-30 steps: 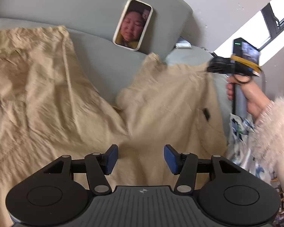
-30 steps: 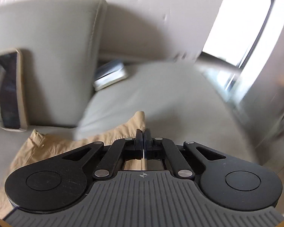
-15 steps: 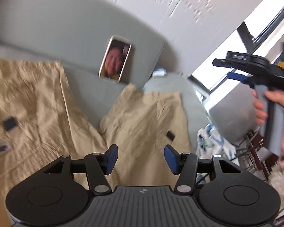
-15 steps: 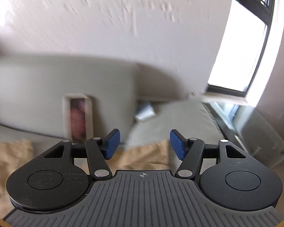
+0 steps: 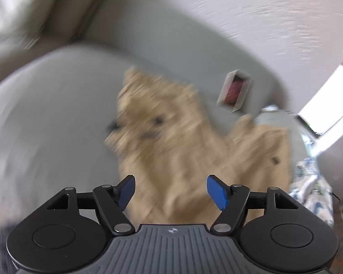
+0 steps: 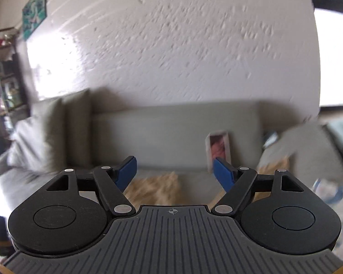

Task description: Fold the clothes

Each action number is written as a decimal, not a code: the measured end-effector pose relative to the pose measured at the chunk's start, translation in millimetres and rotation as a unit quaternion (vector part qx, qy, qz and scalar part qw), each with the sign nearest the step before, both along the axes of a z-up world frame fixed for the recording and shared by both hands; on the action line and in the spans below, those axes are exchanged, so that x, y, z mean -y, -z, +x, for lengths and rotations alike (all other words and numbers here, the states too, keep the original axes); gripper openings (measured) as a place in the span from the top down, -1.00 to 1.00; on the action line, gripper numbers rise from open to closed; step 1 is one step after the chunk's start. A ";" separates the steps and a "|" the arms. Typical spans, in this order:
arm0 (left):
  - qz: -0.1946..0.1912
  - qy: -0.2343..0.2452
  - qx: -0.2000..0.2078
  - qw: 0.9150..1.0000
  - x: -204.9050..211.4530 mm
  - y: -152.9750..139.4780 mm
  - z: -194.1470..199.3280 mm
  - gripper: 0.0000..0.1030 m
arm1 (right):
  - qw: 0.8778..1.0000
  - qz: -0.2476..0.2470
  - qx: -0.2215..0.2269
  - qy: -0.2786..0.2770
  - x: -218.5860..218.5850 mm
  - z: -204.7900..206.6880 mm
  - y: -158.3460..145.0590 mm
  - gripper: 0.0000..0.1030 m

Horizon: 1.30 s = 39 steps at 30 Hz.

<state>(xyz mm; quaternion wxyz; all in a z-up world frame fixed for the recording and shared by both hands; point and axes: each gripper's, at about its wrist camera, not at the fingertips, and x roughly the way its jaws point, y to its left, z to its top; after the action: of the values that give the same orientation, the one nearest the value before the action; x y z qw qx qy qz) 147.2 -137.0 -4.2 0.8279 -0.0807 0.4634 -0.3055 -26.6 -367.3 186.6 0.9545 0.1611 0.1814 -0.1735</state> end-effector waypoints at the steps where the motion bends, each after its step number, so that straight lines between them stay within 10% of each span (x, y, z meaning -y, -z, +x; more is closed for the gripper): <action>1: 0.007 -0.011 -0.013 1.000 -3.4 9.2 -1.3 -0.28 | 1.000 0.025 -0.004 -0.014 -7.8 -5.7 10.2 -0.53; 8: 0.011 -0.037 -0.055 0.998 9.6 61.3 -4.7 -0.12 | 0.982 0.182 -0.004 -0.038 -50.8 -37.1 120.3 -0.53; 14: 0.044 -0.028 -0.077 0.996 35.8 88.6 -1.5 -0.12 | 0.975 0.214 -0.042 -0.041 -46.4 -49.7 169.1 -0.50; 15: 0.050 -0.024 -0.069 0.996 38.0 86.7 -4.3 -0.03 | 0.976 0.211 -0.039 -0.037 -45.5 -52.6 168.8 -0.50; 17: 0.053 -0.013 -0.056 0.997 39.5 78.8 -9.9 0.82 | 0.977 0.210 -0.036 -0.034 -42.8 -57.2 167.2 -0.50; 19: 0.049 -0.001 -0.045 0.998 39.5 68.6 -15.5 0.96 | 0.977 0.211 -0.032 -0.031 -40.0 -62.9 164.3 -0.49; 26: 0.100 -0.012 -0.041 0.994 39.8 61.0 -15.8 0.88 | 0.971 0.235 -0.052 -0.008 -26.1 -71.6 174.1 -0.50; 30: 0.114 -0.020 -0.068 0.991 35.9 68.3 -21.0 0.04 | 0.959 0.272 -0.068 0.037 -1.3 -78.8 187.9 -0.49; 39: 0.114 0.024 0.035 0.993 47.8 29.8 -70.6 0.04 | 0.934 0.274 -0.138 0.185 58.9 -106.2 228.5 -0.42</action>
<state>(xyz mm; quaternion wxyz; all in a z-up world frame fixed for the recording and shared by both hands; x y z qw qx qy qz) 76.6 -184.7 -34.1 0.8401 0.0360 0.4674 -0.2729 -132.8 -426.2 -42.0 0.7899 0.4218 0.3188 -0.3106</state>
